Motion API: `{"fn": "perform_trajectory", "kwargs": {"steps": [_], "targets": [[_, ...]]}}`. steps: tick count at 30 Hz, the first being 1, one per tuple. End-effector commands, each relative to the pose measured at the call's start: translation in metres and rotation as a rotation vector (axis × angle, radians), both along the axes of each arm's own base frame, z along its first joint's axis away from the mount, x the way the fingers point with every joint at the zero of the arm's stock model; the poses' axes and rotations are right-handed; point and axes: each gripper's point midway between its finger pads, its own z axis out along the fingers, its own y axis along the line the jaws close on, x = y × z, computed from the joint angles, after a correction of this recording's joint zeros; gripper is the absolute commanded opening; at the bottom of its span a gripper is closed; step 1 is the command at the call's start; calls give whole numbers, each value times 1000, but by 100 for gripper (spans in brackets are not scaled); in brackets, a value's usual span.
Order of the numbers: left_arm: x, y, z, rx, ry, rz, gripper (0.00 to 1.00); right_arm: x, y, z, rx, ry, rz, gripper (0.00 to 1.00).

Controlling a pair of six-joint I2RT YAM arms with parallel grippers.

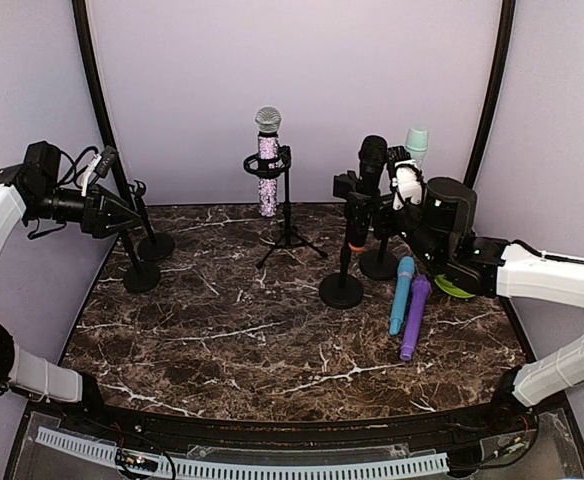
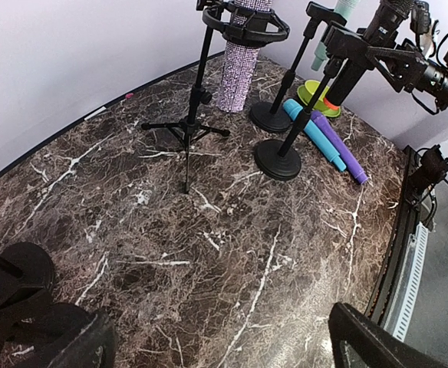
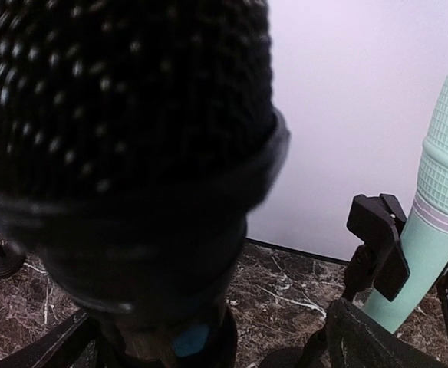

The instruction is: Remove the microphone from the stand

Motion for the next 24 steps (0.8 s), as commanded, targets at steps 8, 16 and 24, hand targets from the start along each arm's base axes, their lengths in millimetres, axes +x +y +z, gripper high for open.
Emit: {"fn": "perform_trajectory", "kwargs": {"steps": [8,16,24], "targets": [[-7,-2,0,-4,-19,-9,99,15,13,32,39,-91,33,71],[-6,0,0,7,-30,-8,99,7,11,41,67,-106,57,49],[-8,0,-4,15,-25,-9,99,-8,47,63,75,-137,149,33]]}}
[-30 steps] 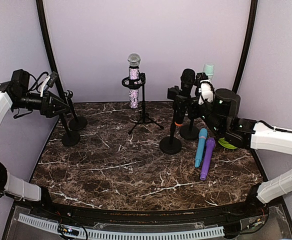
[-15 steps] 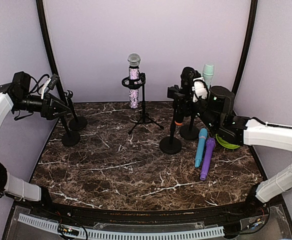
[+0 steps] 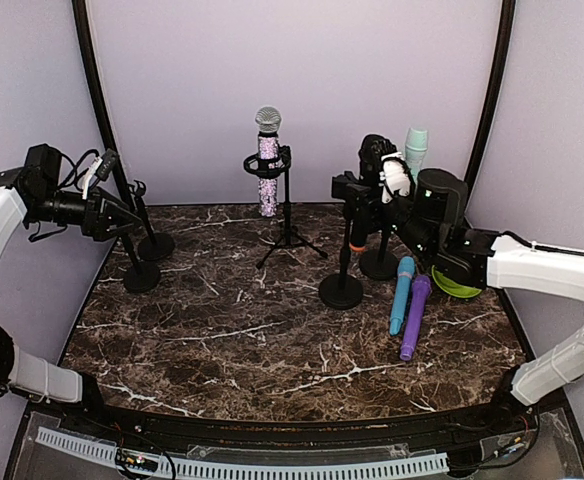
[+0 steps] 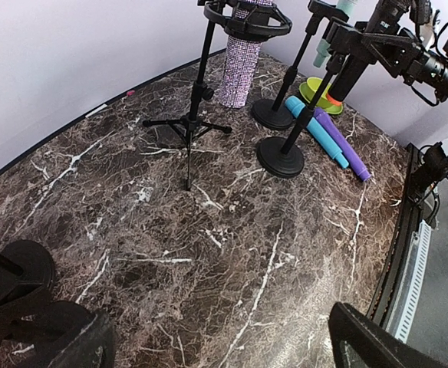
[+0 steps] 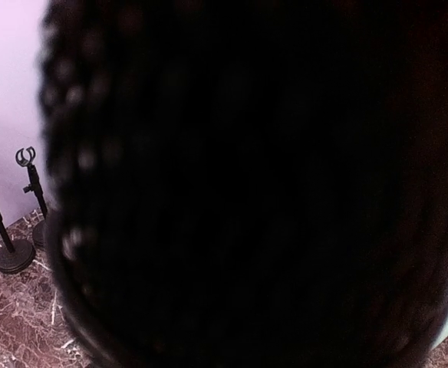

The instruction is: Remove the microphone from the stand

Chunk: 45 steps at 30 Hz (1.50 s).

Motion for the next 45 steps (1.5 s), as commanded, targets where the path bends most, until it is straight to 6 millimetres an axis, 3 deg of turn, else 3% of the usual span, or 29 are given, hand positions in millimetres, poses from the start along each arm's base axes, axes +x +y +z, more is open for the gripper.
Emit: {"fn": "perform_trajectory", "kwargs": {"steps": [1,7,10,22,26,32,36,41,43,45], "targets": [[-9,-1,2,10,-24,-12,99,-18,29,59,97,-112,76,31],[-14,-4,4,6,-47,-33,99,-52,72,114,194,-190,196,27],[-18,-9,6,-19,-66,-60,99,-65,96,129,251,-187,281,26],[-44,-27,-9,-54,-79,-155,99,-116,224,107,239,-178,494,24],[-59,-35,-7,-76,-129,-216,99,-130,249,100,244,-178,534,24],[-79,-45,-1,-134,-212,-303,99,-140,265,78,231,-131,581,27],[-85,-52,0,-149,-245,-357,99,-143,265,64,222,-88,598,43],[-87,-66,-4,-118,-243,-432,99,-148,254,65,245,-67,614,85],[-88,-71,-4,-119,-234,-463,99,-147,248,69,255,-66,617,96],[-87,-75,-3,-120,-236,-482,99,-146,244,75,265,-61,629,100]]}}
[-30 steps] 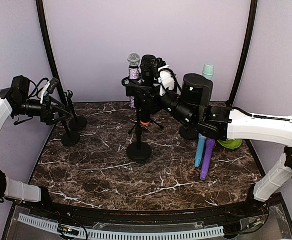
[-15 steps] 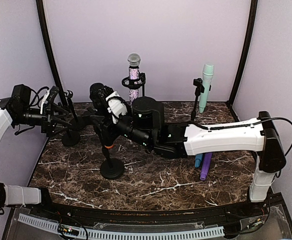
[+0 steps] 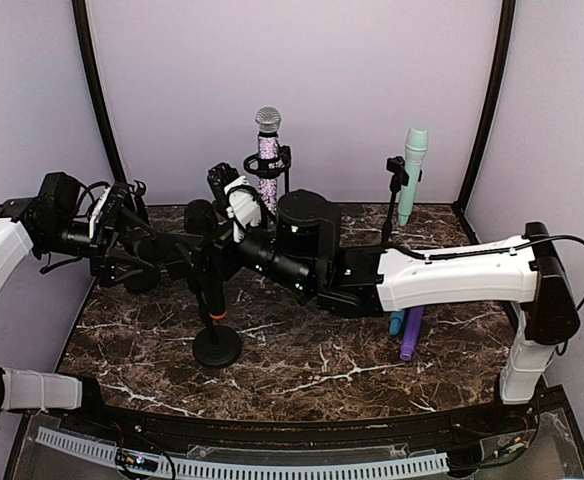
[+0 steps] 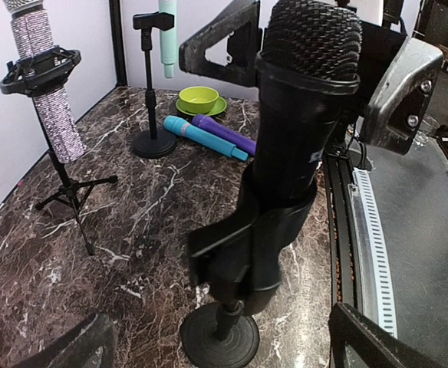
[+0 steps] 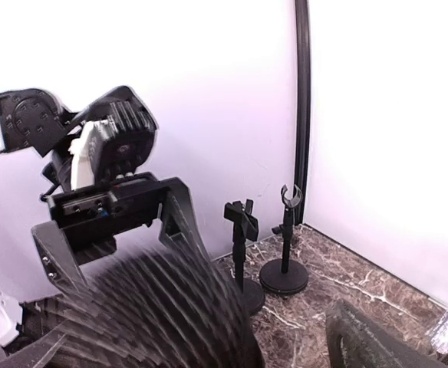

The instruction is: Remove the microphone from the stand

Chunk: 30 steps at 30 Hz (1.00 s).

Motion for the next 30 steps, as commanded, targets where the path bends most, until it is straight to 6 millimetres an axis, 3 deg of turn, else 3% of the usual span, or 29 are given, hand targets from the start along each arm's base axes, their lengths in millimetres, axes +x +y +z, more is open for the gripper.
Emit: {"fn": "perform_trajectory", "kwargs": {"steps": [1,7,12,22,24,30], "targets": [[-7,-12,10,-27,-18,-80,99,-6,-21,51,136,-11,38,100],[-15,-27,10,-15,-33,-164,99,-11,-23,51,122,-7,82,100],[-21,-36,-1,27,-31,-216,97,-15,-19,37,72,14,106,92],[-14,-50,-13,68,-36,-276,90,-26,-18,9,-5,59,150,87],[-14,-54,-16,77,-37,-296,86,-26,-18,7,-11,66,150,84],[-13,-59,-15,83,-63,-334,61,-24,-15,7,-16,68,143,70]]}}
